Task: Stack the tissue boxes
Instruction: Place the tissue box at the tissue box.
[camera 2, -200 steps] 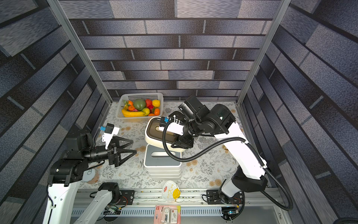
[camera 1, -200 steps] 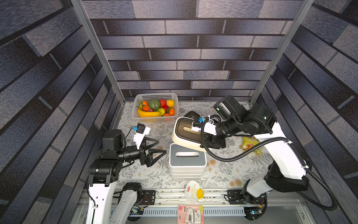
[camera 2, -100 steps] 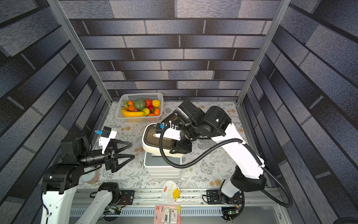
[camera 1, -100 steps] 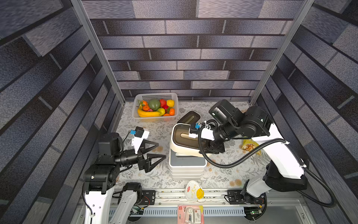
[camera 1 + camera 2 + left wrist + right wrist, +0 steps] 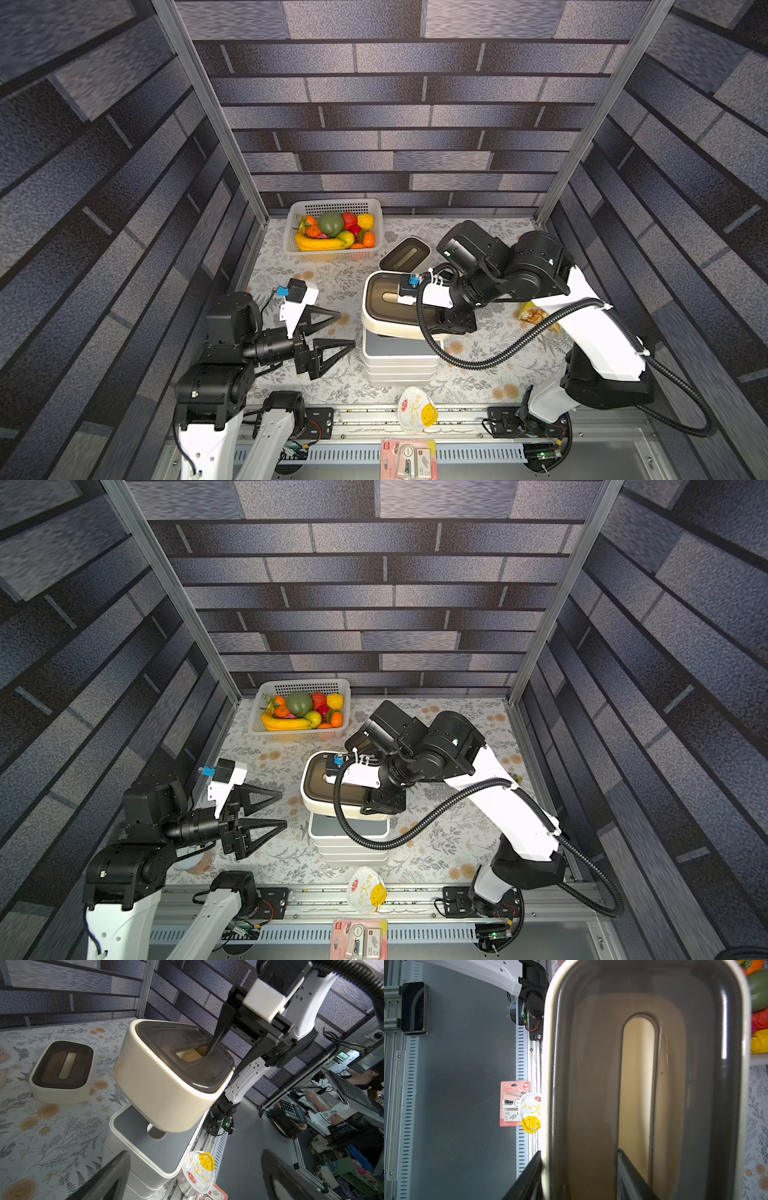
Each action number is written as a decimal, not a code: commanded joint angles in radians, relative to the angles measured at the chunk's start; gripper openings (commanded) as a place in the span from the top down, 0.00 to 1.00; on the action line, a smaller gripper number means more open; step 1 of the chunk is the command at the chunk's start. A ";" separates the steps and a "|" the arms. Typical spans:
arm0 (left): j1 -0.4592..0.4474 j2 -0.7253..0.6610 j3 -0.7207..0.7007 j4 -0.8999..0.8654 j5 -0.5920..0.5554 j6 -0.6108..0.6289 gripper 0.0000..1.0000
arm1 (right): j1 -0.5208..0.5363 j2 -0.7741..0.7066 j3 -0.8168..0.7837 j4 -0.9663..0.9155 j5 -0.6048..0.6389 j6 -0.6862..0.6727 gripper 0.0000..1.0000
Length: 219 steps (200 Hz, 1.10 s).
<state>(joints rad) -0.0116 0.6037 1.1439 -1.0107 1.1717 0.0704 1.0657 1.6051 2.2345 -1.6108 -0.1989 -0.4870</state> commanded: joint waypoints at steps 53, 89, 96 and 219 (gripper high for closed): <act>-0.002 -0.007 -0.017 -0.010 0.019 -0.017 0.00 | 0.035 -0.009 -0.024 -0.018 0.012 0.014 0.56; -0.005 -0.001 -0.009 -0.034 0.018 0.000 0.00 | 0.046 -0.016 -0.055 -0.012 0.029 0.019 0.56; -0.006 0.001 -0.007 -0.038 0.016 0.003 0.00 | 0.047 -0.019 -0.061 -0.009 0.033 0.021 0.55; -0.011 0.017 -0.015 -0.060 0.023 0.014 0.00 | 0.059 -0.031 -0.098 0.005 0.013 0.011 0.56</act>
<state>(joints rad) -0.0185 0.6086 1.1378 -1.0416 1.1721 0.0711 1.1107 1.6058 2.1315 -1.6108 -0.1658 -0.4725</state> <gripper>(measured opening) 0.997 0.513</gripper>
